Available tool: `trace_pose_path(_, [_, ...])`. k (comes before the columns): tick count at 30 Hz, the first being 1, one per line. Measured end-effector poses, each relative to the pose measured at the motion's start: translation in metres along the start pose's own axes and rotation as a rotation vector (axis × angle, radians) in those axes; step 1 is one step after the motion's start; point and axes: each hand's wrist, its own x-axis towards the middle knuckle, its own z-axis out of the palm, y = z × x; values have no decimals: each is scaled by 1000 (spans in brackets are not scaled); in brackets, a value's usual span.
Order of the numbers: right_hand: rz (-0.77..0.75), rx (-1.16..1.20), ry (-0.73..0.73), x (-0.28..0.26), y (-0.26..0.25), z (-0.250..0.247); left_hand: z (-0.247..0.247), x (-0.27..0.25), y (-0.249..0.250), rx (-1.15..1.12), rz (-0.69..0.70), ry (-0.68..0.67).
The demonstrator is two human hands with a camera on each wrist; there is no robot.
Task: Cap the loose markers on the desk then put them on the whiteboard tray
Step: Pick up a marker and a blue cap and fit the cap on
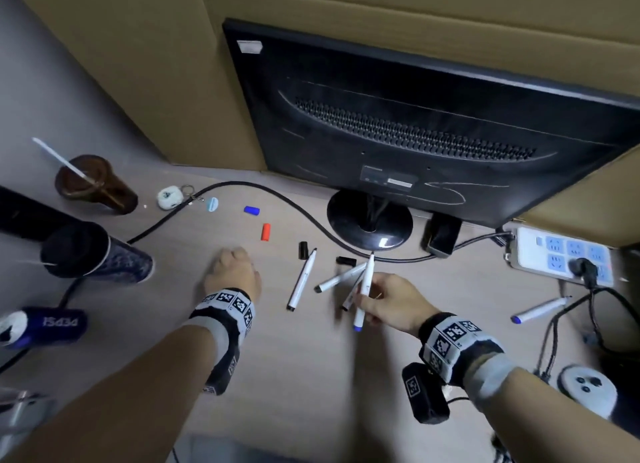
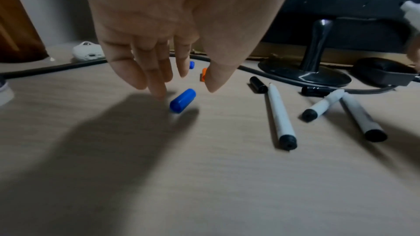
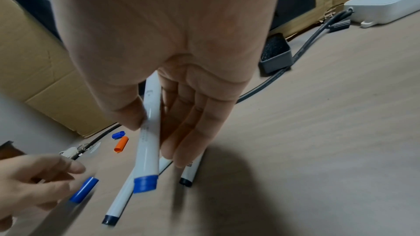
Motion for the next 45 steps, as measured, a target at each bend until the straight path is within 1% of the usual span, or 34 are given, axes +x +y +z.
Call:
trace_pose_path(7, [7, -97, 79, 3, -3, 4, 16, 10, -7, -67, 70, -93])
trace_pose_path(10, [2, -133, 106, -2, 0, 3, 20, 8, -8, -130, 116, -142])
trace_pose_path(13, [14, -136, 103, -9, 1, 2, 16, 3, -5, -214, 149, -147])
trace_pose_path(16, [13, -161, 94, -14, 5, -1, 4, -1, 4, -297, 249, -130])
trace_pose_path(20, [-11, -132, 104, -24, 6, -1, -10, -11, 21, -393, 414, -158])
trace_pose_path(22, [-9, -112, 102, -31, 6, -1, -14, -17, 30, -429, 456, -178])
trace_pose_path(24, [-52, -187, 115, -37, 8, -4, -18, -22, 37, -462, 482, -190])
trace_pose_path(26, [-103, -193, 111, -47, 9, -8, -19, -27, 43, -490, 520, -188])
trace_pose_path(28, [-160, -175, 110, -54, 9, -12, -21, -33, 47, -488, 549, -191])
trace_pose_path(31, [-221, -209, 119, -61, 6, -16, -23, -40, 54, -498, 581, -201])
trace_pose_path(34, [-237, -203, 115, -67, 2, -18, -26, -49, 60, -520, 617, -229])
trace_pose_path(38, [-273, -228, 116, -73, -1, -19, -32, -60, 70, -509, 700, -244])
trace_pose_path(45, [-288, -259, 141, -77, 1, -25, -46, -75, 82, -484, 746, -233])
